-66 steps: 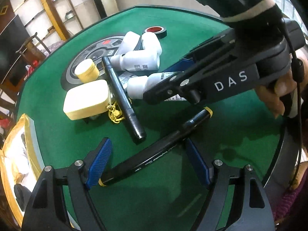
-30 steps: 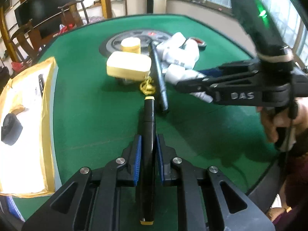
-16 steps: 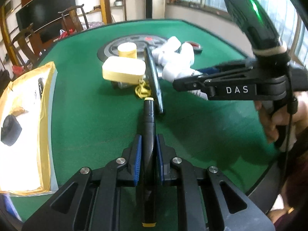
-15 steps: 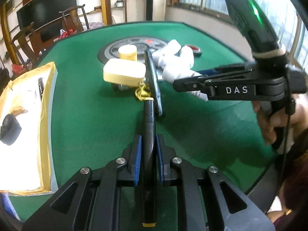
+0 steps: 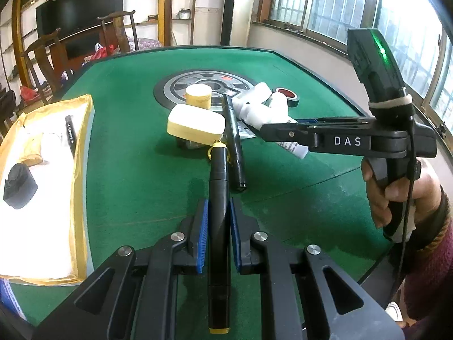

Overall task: Organize rigid objects
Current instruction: 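Lift the marker with the left gripper while the right gripper holds the green-label bottle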

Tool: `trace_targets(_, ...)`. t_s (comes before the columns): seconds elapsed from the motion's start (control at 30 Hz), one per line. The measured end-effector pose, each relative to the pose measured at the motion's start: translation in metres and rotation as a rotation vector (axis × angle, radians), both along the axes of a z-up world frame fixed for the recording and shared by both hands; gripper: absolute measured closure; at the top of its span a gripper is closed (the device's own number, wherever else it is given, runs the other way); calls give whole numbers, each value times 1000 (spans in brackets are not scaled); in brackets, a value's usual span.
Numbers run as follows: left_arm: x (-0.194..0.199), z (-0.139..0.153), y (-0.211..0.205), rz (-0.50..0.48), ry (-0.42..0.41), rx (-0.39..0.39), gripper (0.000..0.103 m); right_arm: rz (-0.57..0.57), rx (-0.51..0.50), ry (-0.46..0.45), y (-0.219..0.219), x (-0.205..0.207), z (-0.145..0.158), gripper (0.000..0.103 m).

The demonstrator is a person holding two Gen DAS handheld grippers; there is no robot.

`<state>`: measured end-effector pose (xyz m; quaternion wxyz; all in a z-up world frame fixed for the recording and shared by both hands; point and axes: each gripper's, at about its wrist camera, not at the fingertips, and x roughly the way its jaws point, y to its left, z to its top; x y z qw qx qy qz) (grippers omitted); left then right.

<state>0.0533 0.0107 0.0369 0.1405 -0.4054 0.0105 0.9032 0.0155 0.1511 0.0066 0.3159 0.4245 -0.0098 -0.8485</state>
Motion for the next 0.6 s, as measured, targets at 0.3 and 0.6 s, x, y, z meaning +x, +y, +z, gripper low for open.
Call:
trace_targets(0.3, 1, 9, -15, 27, 17, 26, 90, -1, 0, -3, 0, -1, 0, 72)
trace_targets(0.6, 6, 20, -29, 47, 42, 54, 91, 3, -11, -13, 0, -2, -1, 72)
